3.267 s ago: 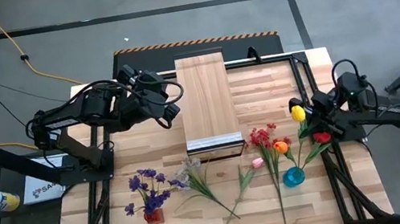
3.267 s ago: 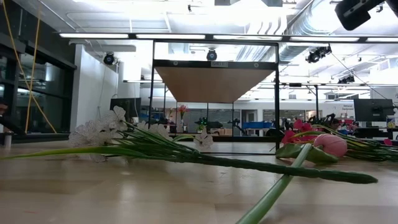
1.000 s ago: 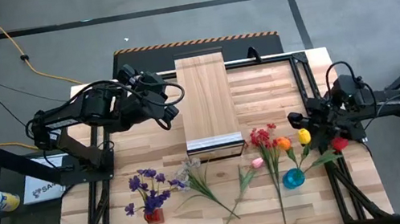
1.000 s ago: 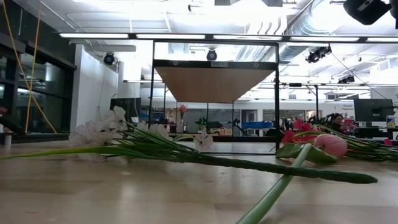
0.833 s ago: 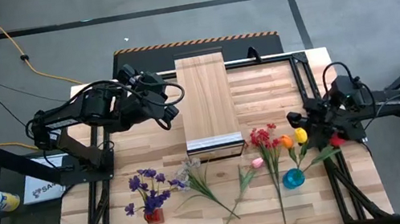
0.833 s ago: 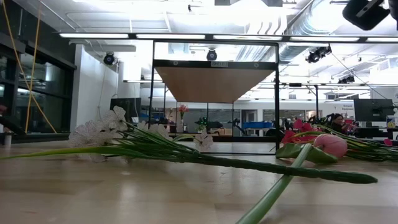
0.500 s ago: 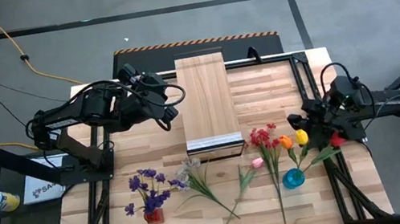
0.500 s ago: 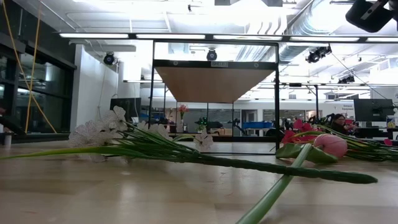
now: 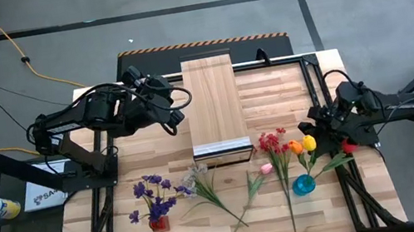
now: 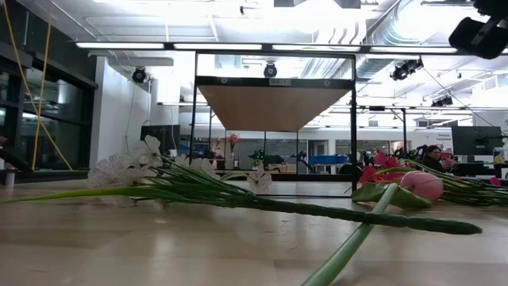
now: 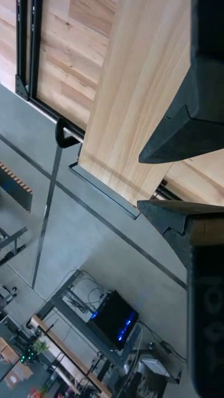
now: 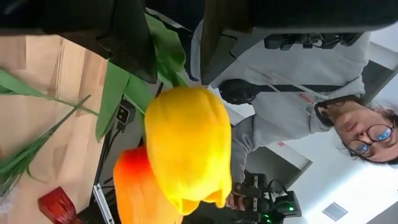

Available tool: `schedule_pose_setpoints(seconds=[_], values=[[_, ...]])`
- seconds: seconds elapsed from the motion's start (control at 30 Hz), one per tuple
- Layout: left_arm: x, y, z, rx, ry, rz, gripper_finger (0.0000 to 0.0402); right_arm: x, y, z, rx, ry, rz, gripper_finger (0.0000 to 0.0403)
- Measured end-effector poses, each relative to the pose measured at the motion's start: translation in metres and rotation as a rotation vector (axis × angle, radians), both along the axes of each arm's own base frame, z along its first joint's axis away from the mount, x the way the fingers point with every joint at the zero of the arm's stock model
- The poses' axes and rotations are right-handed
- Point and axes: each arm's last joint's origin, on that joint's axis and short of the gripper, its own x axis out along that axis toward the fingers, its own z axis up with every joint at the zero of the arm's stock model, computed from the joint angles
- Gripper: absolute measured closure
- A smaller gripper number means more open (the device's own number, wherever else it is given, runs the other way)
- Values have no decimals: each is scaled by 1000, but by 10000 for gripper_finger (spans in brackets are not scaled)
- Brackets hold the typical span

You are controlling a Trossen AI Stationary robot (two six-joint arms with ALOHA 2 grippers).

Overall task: Pick and place flowers into a vace then onto a shelf
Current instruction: Put the yellow tulip into the blue vase

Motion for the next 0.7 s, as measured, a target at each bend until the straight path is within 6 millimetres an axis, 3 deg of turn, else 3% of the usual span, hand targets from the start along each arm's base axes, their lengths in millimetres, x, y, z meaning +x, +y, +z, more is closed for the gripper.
schedule_pose_setpoints(seconds=[0.7], values=[[1, -1, -1, -46, 6, -41, 263, -1, 1, 0, 15, 14, 39, 289]])
